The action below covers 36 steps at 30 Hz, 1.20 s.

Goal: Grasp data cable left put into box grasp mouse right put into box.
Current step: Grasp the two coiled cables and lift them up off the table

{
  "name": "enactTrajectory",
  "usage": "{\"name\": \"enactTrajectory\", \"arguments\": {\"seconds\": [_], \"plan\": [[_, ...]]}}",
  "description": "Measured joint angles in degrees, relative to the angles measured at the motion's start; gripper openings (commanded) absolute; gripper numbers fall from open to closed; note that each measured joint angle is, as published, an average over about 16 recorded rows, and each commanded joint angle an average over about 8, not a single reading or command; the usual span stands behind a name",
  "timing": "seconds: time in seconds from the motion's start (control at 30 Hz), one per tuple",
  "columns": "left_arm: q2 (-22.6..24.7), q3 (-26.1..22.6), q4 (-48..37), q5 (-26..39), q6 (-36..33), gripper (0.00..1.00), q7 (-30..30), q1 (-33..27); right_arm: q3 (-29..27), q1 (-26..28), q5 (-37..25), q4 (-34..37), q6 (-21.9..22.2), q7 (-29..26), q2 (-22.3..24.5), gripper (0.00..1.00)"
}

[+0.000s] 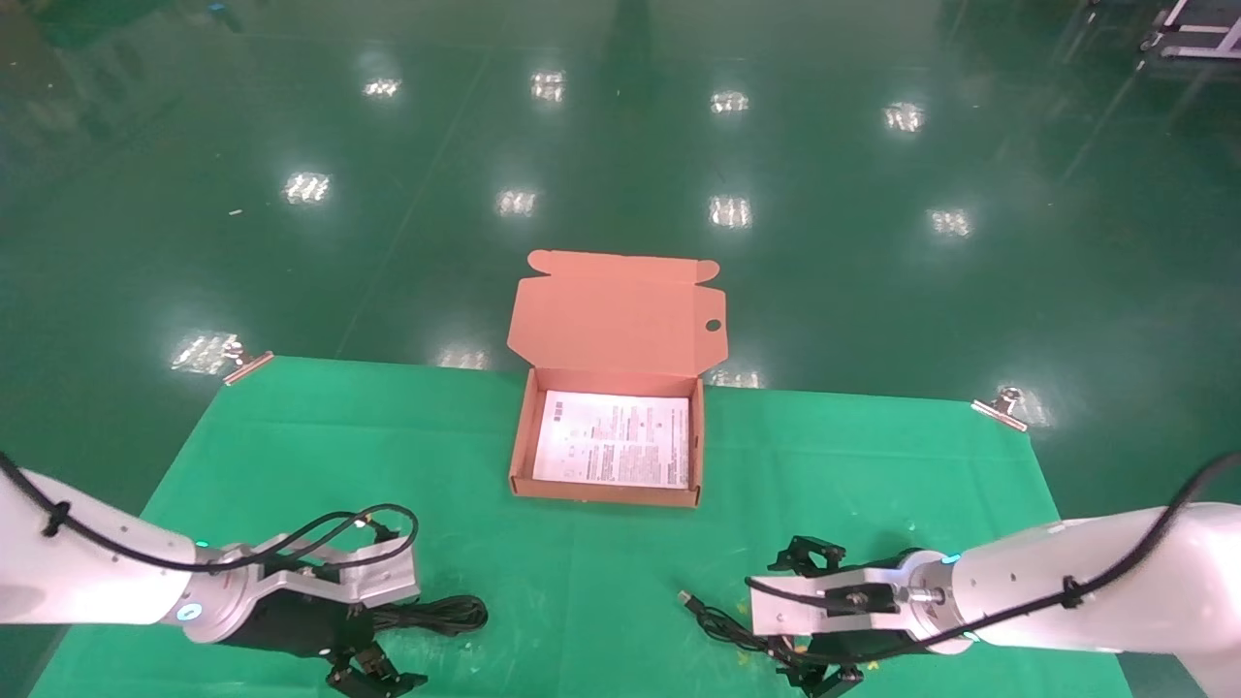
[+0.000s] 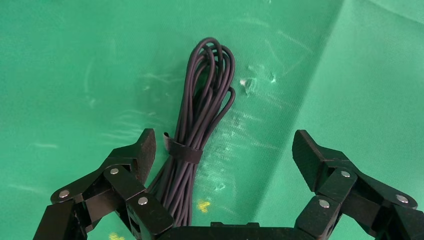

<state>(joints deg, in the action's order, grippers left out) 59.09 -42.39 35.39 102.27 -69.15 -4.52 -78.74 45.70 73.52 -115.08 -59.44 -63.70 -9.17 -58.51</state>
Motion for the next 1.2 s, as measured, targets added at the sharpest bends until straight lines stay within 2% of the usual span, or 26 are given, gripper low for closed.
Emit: {"name": "enactTrajectory", "arguments": {"seconds": [0.23,0.3,0.33,0.5,0.53,0.57,0.6,1.2], "plan": [[2.5,-0.1,-8.6,0.0,1.1,1.00,5.6,-2.3,0.4,0.8,-0.1,6.7,1.8,2.1,-3.3,1.00],[3.1,-0.2,-10.5,0.2,1.4,0.78,7.0,-2.9,0.4,0.9,-0.1,8.1,2.2,2.7,-3.9,1.00],[3.4,-0.2,-11.4,0.2,1.6,0.65,7.6,-3.2,0.5,1.0,-0.1,8.8,2.4,2.9,-4.2,0.92],[4.5,-0.5,-14.7,0.6,2.2,0.03,9.8,-4.3,0.6,1.2,0.0,11.1,3.1,4.0,-5.3,0.30],[4.7,-0.5,-15.1,0.7,2.3,0.00,10.1,-4.4,0.6,1.2,-0.1,11.4,3.2,4.1,-5.4,0.17],[4.8,-0.6,-15.5,0.8,2.3,0.00,10.3,-4.6,0.6,1.2,-0.1,11.7,3.3,4.2,-5.5,0.05],[4.9,-0.6,-15.8,0.9,2.4,0.00,10.5,-4.7,0.6,1.3,-0.1,11.9,3.4,4.3,-5.6,0.00],[4.9,-0.7,-15.6,1.0,2.5,0.00,10.6,-4.7,0.6,1.3,-0.1,11.9,3.3,4.3,-5.5,0.00]]}}
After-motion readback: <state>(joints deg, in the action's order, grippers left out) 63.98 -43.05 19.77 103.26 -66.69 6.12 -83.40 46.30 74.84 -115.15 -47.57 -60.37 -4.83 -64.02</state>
